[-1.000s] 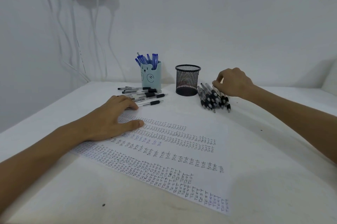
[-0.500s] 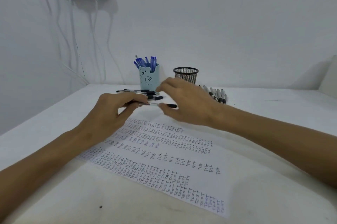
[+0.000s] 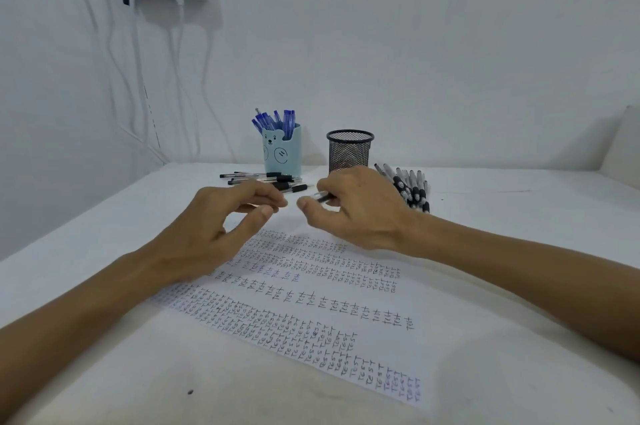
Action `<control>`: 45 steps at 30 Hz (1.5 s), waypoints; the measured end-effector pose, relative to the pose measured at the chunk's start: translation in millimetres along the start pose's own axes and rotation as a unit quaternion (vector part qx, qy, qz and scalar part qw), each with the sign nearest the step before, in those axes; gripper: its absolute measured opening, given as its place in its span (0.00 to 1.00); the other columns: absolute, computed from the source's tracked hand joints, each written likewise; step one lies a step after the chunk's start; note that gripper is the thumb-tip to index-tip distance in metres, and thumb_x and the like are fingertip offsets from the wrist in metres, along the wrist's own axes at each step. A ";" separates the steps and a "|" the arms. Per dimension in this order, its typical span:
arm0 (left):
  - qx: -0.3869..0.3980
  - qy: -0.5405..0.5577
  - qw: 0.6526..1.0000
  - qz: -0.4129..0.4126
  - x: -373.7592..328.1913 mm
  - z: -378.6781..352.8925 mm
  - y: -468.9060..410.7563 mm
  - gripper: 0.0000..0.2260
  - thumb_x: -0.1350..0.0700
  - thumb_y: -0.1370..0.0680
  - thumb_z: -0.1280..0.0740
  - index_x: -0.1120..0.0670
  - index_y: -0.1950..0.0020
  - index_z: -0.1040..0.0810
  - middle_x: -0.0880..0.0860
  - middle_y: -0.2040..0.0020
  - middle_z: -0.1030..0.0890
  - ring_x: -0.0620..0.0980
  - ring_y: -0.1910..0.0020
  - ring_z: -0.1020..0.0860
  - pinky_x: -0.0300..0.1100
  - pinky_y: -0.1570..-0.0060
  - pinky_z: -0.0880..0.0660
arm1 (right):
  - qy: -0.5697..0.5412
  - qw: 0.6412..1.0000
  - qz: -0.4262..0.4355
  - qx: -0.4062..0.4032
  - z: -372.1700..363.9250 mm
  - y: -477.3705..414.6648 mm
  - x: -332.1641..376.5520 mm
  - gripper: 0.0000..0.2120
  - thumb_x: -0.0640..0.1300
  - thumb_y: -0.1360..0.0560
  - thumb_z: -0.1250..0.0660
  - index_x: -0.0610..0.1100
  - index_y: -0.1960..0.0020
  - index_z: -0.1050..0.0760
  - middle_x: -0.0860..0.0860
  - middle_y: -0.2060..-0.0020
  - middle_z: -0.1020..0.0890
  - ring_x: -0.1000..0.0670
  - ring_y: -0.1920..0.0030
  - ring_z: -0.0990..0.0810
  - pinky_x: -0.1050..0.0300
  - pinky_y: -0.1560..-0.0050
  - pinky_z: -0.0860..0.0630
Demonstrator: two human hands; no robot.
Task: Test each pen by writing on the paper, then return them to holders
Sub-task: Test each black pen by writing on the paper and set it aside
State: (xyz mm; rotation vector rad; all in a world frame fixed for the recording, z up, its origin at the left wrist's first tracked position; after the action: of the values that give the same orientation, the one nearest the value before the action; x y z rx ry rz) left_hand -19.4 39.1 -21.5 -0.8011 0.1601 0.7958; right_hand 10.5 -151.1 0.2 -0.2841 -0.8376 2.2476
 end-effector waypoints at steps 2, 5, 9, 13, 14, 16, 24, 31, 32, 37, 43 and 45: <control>0.027 -0.023 0.999 -0.001 1.7 -2.6 0.8 0.13 0.47 0.16 0.37 0.47 0.35 0.20 0.40 0.41 0.16 0.42 0.39 0.18 0.38 0.40 0.22 | -0.046 0.999 0.002 0.004 -0.7 1.7 -3.1 0.29 0.68 0.21 0.48 0.46 0.69 0.34 0.51 0.76 0.30 0.50 0.74 0.31 0.52 0.72 0.36; 0.074 -0.054 0.996 -0.011 1.5 -6.8 2.7 0.16 0.42 0.18 0.36 0.43 0.32 0.21 0.36 0.36 0.19 0.41 0.35 0.21 0.49 0.35 0.24 | -0.146 0.989 0.001 0.000 3.3 4.2 -6.7 0.23 0.60 0.18 0.39 0.47 0.65 0.34 0.56 0.75 0.32 0.54 0.74 0.34 0.54 0.70 0.34; 0.154 -0.053 0.986 -0.037 -3.8 -16.8 5.2 0.15 0.41 0.19 0.32 0.40 0.32 0.22 0.36 0.27 0.25 0.41 0.27 0.27 0.54 0.30 0.28 | -0.273 0.958 -0.078 -0.043 8.2 9.2 -23.3 0.17 0.49 0.14 0.43 0.44 0.56 0.23 0.51 0.65 0.19 0.53 0.67 0.21 0.58 0.65 0.25; 0.215 -0.048 0.975 -0.036 -3.9 -24.7 7.9 0.19 0.36 0.21 0.31 0.37 0.31 0.23 0.34 0.24 0.31 0.39 0.24 0.33 0.50 0.26 0.33 | -0.358 0.910 -0.197 -0.074 6.7 17.8 -35.5 0.27 0.57 0.14 0.48 0.45 0.56 0.16 0.40 0.68 0.23 0.41 0.70 0.27 0.52 0.73 0.30; 0.222 -0.047 0.973 -0.037 -4.1 -26.1 7.9 0.19 0.36 0.21 0.31 0.37 0.31 0.24 0.34 0.24 0.31 0.38 0.24 0.33 0.48 0.26 0.33 | -0.385 0.894 -0.221 -0.056 4.5 20.3 -38.2 0.28 0.58 0.14 0.48 0.43 0.55 0.16 0.41 0.70 0.22 0.44 0.71 0.26 0.56 0.74 0.31; 0.225 -0.042 0.973 -0.036 -3.5 -28.1 8.1 0.19 0.37 0.21 0.30 0.36 0.31 0.23 0.34 0.26 0.29 0.39 0.25 0.32 0.47 0.26 0.32 | -0.465 0.844 -0.266 -0.001 -1.4 27.9 -40.7 0.29 0.59 0.15 0.46 0.37 0.50 0.17 0.41 0.66 0.16 0.41 0.68 0.18 0.58 0.73 0.27; 0.221 -0.026 0.974 -0.033 -2.3 -28.7 8.7 0.19 0.39 0.22 0.28 0.37 0.31 0.22 0.35 0.26 0.28 0.40 0.25 0.30 0.43 0.27 0.32 | -0.518 0.789 -0.314 0.100 -14.6 47.2 -40.5 0.11 0.40 0.17 0.38 0.33 0.48 0.21 0.36 0.60 0.15 0.43 0.67 0.18 0.59 0.74 0.30; 0.222 -0.027 0.974 -0.033 -2.8 -27.8 9.3 0.19 0.41 0.22 0.28 0.38 0.32 0.22 0.35 0.27 0.28 0.38 0.25 0.31 0.38 0.27 0.33 | -0.465 0.828 -0.289 0.120 -15.8 46.7 -39.7 0.05 0.37 0.26 0.34 0.35 0.53 0.24 0.41 0.66 0.18 0.47 0.72 0.26 0.61 0.78 0.37; 0.223 -0.028 0.974 -0.032 -3.2 -27.7 9.4 0.19 0.41 0.22 0.28 0.38 0.32 0.22 0.35 0.27 0.28 0.38 0.26 0.31 0.37 0.27 0.34 | -0.465 0.829 -0.288 0.118 -15.1 47.1 -39.7 0.06 0.38 0.27 0.34 0.35 0.53 0.25 0.41 0.67 0.18 0.47 0.73 0.27 0.61 0.78 0.36; 0.226 -0.027 0.973 -0.035 -3.1 -27.9 9.7 0.19 0.41 0.21 0.28 0.38 0.31 0.22 0.35 0.27 0.29 0.39 0.25 0.31 0.38 0.27 0.33 | -0.428 0.859 -0.264 0.102 -11.7 49.5 -38.6 0.07 0.33 0.24 0.33 0.34 0.61 0.25 0.40 0.72 0.21 0.45 0.72 0.29 0.59 0.74 0.33; 0.228 -0.023 0.973 -0.035 -2.2 -28.4 10.2 0.18 0.41 0.21 0.28 0.38 0.31 0.23 0.36 0.26 0.28 0.40 0.25 0.31 0.45 0.27 0.32 | -0.408 0.875 -0.239 0.104 -10.6 48.8 -34.1 0.07 0.30 0.25 0.32 0.32 0.61 0.25 0.42 0.72 0.20 0.46 0.69 0.24 0.62 0.68 0.26; 0.230 -0.024 0.972 -0.035 -2.0 -28.8 10.0 0.18 0.41 0.21 0.29 0.38 0.31 0.23 0.36 0.26 0.29 0.40 0.25 0.31 0.45 0.27 0.32 | -0.409 0.876 -0.235 0.104 -10.0 48.8 -33.6 0.07 0.30 0.25 0.32 0.32 0.61 0.25 0.42 0.72 0.20 0.45 0.68 0.23 0.60 0.66 0.25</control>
State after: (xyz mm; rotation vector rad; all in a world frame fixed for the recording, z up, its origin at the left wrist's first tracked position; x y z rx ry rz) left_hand -23.1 22.2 -46.7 -0.3469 0.2606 0.6744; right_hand 12.4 -195.6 -40.1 0.9441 -0.9249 1.9195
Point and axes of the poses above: each hand's wrist, its own y-axis away from the middle knuckle, its own z-axis out of the back of the hand, x = y × z, the point moved 6 cm from there along -y, towards the middle knuckle
